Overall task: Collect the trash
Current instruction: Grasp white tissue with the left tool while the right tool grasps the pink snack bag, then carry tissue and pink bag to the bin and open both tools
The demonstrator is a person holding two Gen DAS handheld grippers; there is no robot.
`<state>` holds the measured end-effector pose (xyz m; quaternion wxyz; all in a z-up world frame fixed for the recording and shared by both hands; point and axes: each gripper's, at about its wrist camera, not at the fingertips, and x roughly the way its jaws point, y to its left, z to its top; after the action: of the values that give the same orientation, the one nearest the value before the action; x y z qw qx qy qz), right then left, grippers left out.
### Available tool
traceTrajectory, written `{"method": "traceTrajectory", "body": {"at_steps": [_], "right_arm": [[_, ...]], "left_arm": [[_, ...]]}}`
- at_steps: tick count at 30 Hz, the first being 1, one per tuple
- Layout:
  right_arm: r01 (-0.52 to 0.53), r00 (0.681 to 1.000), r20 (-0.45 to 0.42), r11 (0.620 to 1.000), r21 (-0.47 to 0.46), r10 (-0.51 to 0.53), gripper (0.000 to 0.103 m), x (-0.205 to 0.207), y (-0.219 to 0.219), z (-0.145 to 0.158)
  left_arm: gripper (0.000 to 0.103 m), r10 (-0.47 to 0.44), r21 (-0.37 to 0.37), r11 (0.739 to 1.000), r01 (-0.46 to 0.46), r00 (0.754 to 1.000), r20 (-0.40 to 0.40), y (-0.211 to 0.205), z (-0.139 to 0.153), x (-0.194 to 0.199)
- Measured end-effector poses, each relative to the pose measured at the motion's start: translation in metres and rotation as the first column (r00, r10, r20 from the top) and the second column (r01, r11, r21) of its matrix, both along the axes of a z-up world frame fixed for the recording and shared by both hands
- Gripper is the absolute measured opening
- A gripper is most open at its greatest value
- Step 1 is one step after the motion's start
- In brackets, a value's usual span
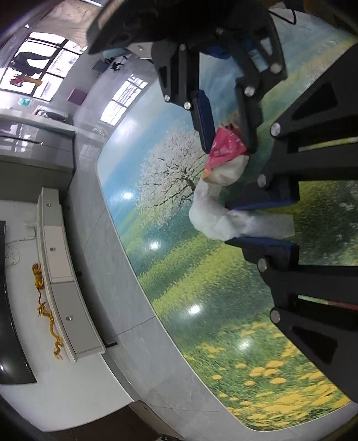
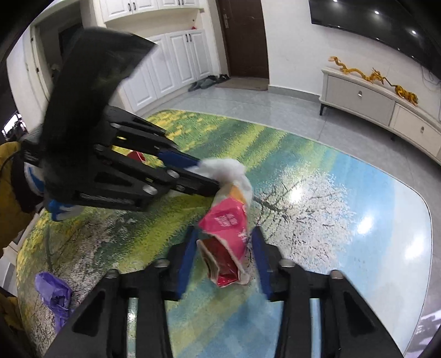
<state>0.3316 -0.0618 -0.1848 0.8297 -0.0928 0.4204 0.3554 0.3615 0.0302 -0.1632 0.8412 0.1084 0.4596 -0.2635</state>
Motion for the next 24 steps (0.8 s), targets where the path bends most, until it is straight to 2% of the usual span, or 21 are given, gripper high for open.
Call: {"method": "traceTrajectory", "body": {"at_steps": [3, 9, 15, 19, 24], "right_arm": [[0.018, 1.0, -0.007, 1.0, 0.008, -0.018, 0.031, -0.007, -0.004, 0.003], [0.059, 0.998, 0.029, 0.997, 0.048, -0.06, 0.031, -0.046, -0.026, 0.031], [0.14, 0.985, 0.095, 0.987, 0.077, -0.147, 0.031, -0.097, -0.077, 0.07], [0.261, 0.956, 0.118, 0.962, 0.084, -0.27, 0.031, -0.126, -0.132, 0.088], [0.471, 0.874, 0.102, 0.88, 0.07, -0.476, 0.031, -0.151, -0.222, 0.09]], "left_arm": [[0.016, 0.015, -0.002, 1.0, -0.015, 1.0, 0.009, 0.006, 0.009, -0.008], [0.016, 0.034, -0.013, 0.999, -0.034, 0.997, 0.063, 0.009, 0.044, -0.047], [0.016, 0.012, -0.003, 1.0, -0.012, 0.992, 0.125, -0.01, 0.081, -0.098], [0.016, -0.038, 0.021, 0.999, 0.035, 0.988, 0.147, -0.049, 0.101, -0.125], [0.016, -0.12, -0.015, 0.992, 0.124, 0.983, 0.136, -0.124, 0.113, -0.143]]}}
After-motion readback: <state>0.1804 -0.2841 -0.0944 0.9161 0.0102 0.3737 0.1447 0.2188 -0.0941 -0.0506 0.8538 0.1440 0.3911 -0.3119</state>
